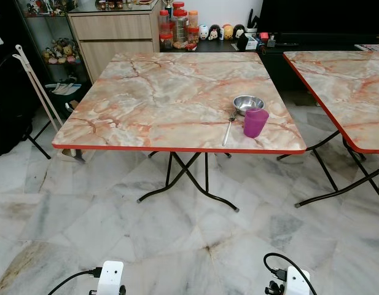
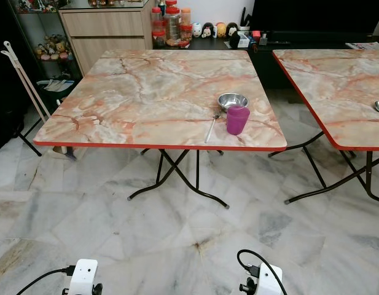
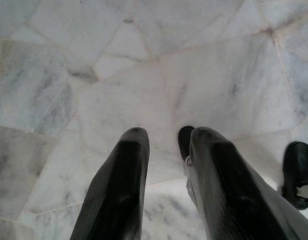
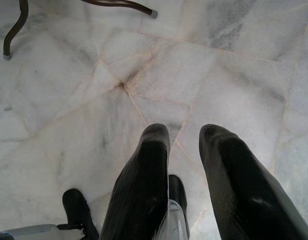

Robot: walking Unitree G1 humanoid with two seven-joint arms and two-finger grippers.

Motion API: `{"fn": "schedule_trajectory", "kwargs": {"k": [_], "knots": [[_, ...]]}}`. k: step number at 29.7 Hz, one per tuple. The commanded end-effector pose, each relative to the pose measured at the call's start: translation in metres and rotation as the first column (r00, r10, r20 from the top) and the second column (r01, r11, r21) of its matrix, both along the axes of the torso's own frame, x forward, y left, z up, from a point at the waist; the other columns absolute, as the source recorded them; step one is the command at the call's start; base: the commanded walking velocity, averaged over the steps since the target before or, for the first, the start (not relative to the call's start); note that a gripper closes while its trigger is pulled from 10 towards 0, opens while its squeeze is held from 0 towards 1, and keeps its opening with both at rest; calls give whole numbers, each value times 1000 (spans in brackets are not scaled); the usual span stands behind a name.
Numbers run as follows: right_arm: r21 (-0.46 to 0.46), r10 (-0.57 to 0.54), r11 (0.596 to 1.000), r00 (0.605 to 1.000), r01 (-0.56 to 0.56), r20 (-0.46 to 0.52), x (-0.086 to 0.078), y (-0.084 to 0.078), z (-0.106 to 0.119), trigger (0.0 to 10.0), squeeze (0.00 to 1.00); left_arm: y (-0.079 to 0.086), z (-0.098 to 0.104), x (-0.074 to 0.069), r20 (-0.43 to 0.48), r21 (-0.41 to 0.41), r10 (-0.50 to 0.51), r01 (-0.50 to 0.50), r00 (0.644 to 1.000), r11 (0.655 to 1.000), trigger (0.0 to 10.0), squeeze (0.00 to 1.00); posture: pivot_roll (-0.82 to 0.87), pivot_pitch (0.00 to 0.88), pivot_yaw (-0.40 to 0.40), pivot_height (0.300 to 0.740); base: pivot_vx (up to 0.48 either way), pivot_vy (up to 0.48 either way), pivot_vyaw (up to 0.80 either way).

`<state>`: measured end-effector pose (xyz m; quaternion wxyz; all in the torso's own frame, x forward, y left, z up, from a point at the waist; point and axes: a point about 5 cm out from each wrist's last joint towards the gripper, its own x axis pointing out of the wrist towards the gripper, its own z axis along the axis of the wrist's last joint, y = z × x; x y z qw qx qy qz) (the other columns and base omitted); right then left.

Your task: Setting the table

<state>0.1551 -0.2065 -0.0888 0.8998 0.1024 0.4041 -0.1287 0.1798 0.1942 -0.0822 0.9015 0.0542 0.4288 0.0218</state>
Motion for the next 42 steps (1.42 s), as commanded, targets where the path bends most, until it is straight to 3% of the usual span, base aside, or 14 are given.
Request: {"fn": "schedule_trajectory", "kwargs": {"k": [1,5,21,42], "knots": [[1,-17,1000,1000,17,-8,-2,-1,-1,10000,0,1,0,1,-3,-3,5,-5,1000,1000,10000,0,-50,0,26,740,0,0,0],[1,-24,1000,1000,24,1,0,-2,0,10000,0,2,-1,-1,-18,4,0,0,1000,1000,10000,0,-56,0,30,740,0,0,0],[6,-37,999,999,37,-9,-5,0,-2,10000,0,4,0,-1,-17,9,-7,7,1000,1000,10000,0,-63,0,39,740,0,439,0],[16,-37,999,999,37,9,-1,3,-1,10000,0,2,7,11,58,5,-31,31,998,1000,10000,0,-49,0,49,740,0,0,0]]}}
